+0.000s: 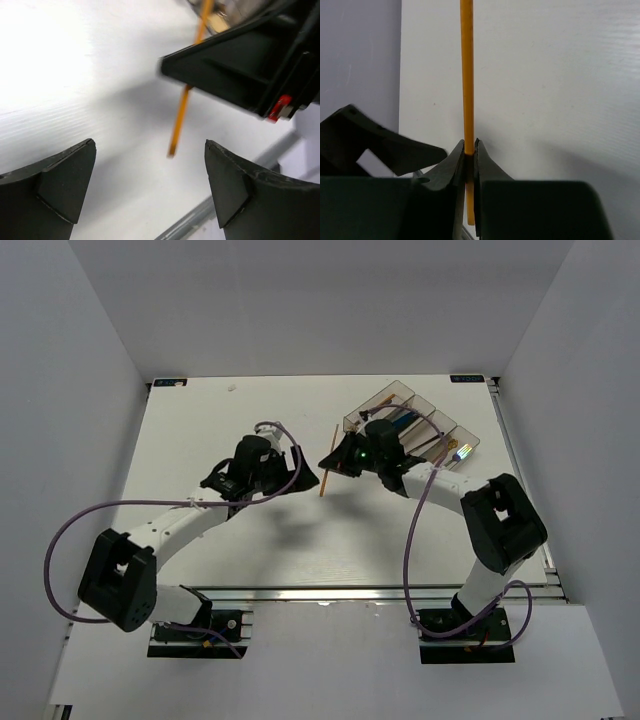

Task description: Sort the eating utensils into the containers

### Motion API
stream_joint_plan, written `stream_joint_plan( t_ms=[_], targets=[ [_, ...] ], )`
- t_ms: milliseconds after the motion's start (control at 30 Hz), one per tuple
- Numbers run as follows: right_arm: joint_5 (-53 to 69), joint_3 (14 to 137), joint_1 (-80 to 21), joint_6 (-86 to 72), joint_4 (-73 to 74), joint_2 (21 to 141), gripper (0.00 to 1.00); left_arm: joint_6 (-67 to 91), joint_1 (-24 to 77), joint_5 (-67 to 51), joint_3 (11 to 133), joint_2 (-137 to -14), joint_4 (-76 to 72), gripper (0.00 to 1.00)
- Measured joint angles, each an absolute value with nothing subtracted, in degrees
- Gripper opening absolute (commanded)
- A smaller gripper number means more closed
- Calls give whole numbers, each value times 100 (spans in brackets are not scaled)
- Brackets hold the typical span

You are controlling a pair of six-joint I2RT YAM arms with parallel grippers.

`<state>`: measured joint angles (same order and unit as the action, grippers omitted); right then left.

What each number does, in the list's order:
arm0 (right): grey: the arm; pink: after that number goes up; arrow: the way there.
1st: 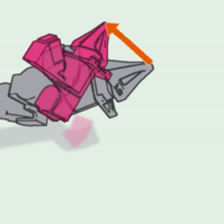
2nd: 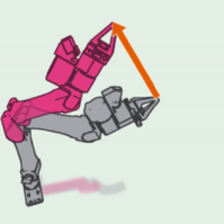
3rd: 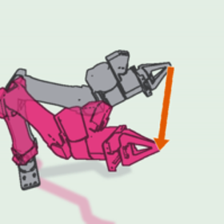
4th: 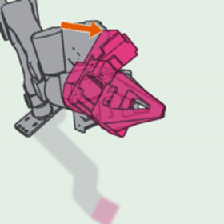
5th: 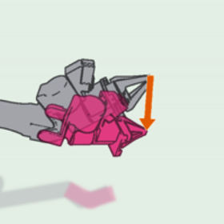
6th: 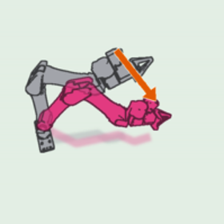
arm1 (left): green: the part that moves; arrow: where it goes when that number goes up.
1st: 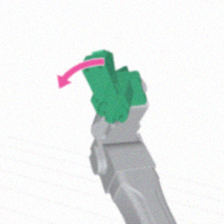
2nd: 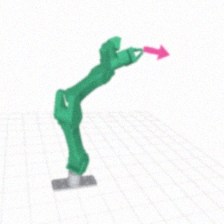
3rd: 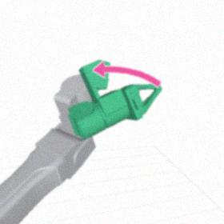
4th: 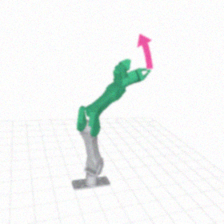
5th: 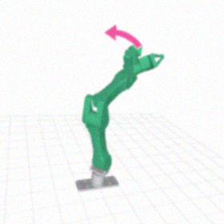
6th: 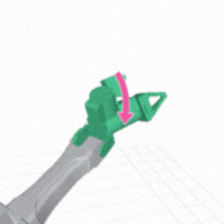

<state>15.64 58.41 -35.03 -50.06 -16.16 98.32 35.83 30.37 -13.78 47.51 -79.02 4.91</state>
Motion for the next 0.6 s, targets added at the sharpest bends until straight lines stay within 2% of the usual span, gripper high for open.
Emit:
stream_joint_plan(
  t_ms=[267,467,600],
  targets=[
    [904,6390,-2517,-4960,-1247,9926,0,3089,3033,1048,5577,-6845,2596,98],
    [263,8025,-1833,-4925,-742,10975,0,2585,3035,2375,5496,-5793,3468,98],
    [-34,9185,-1625,-4788,-301,11852,0,2550,3035,2790,4812,-5087,3489,98]
  ],
)
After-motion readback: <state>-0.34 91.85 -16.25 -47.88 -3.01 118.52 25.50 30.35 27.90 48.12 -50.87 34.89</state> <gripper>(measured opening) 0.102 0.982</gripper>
